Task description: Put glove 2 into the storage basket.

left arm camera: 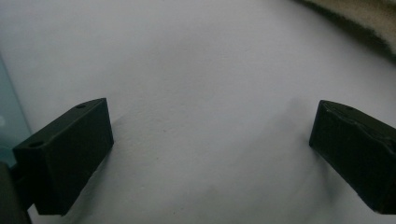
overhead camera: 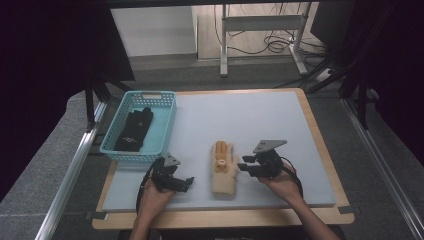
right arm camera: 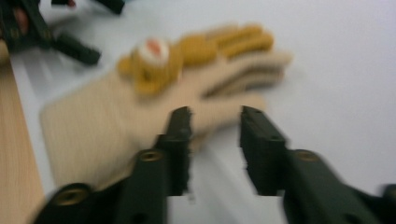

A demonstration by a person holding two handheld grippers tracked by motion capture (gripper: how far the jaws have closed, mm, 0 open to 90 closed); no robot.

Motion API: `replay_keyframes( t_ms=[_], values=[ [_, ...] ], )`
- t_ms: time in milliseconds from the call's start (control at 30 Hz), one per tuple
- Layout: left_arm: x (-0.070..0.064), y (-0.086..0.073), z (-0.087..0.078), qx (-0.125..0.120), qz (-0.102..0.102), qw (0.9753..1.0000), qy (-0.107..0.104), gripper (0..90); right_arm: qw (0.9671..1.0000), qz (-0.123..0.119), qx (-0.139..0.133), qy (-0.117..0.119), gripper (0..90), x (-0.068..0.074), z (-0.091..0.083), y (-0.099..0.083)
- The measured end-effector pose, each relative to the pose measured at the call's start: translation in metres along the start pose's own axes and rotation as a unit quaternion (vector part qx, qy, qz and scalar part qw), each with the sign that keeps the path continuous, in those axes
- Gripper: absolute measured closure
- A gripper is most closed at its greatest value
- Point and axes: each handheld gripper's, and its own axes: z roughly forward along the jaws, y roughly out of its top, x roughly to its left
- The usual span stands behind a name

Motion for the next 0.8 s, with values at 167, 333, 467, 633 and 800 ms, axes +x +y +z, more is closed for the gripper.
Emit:
replay_keyframes(
  t_ms=[167,333,467,633,800],
  values=[
    [0.0,-0.002,-0.002,0.0,-0.008,0.9999,0.012,0.0,0.9996,-0.003,0.022,0.015,82.1,0.008,0.005,-0.02],
    [0.008,-0.012,-0.012,-0.001,-0.023,0.9995,0.019,0.3,0.9989,-0.017,0.036,0.026,83.1,0.022,0.015,-0.029],
    [0.012,-0.018,-0.017,-0.006,-0.025,0.9995,0.019,4.4,0.9985,-0.027,0.036,0.032,83.1,0.031,0.023,-0.028],
    [0.014,-0.018,-0.018,-0.006,-0.021,0.9996,0.016,4.9,0.9983,-0.03,0.033,0.039,83.1,0.037,0.03,-0.025],
    [0.014,-0.018,-0.017,-0.005,-0.018,0.9997,0.016,4.8,0.9977,-0.046,0.029,0.039,82.2,0.049,0.043,-0.016]
  ],
)
